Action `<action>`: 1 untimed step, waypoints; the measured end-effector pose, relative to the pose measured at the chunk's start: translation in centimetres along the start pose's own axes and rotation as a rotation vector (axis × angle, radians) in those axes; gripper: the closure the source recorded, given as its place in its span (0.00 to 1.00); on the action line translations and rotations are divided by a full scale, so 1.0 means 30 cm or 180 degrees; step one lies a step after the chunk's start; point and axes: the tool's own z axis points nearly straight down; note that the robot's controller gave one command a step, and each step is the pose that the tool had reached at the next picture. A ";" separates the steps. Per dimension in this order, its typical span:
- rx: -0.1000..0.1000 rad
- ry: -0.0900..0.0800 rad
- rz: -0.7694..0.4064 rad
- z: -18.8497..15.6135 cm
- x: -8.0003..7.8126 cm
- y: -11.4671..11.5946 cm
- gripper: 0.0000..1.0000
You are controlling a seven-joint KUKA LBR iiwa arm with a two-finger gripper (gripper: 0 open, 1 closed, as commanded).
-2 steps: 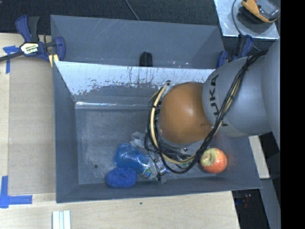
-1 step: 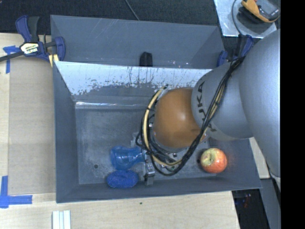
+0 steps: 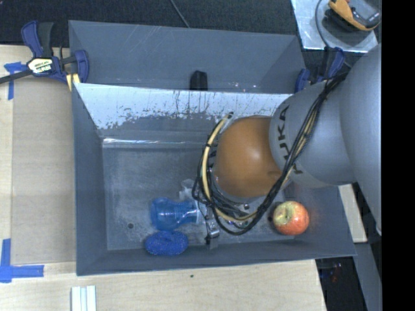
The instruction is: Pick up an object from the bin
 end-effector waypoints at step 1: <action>0.0008 -0.0004 0.0073 0.003 -0.010 0.009 0.00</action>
Offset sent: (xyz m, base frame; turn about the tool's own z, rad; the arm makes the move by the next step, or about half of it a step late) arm 0.0551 0.0279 0.0338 -0.0819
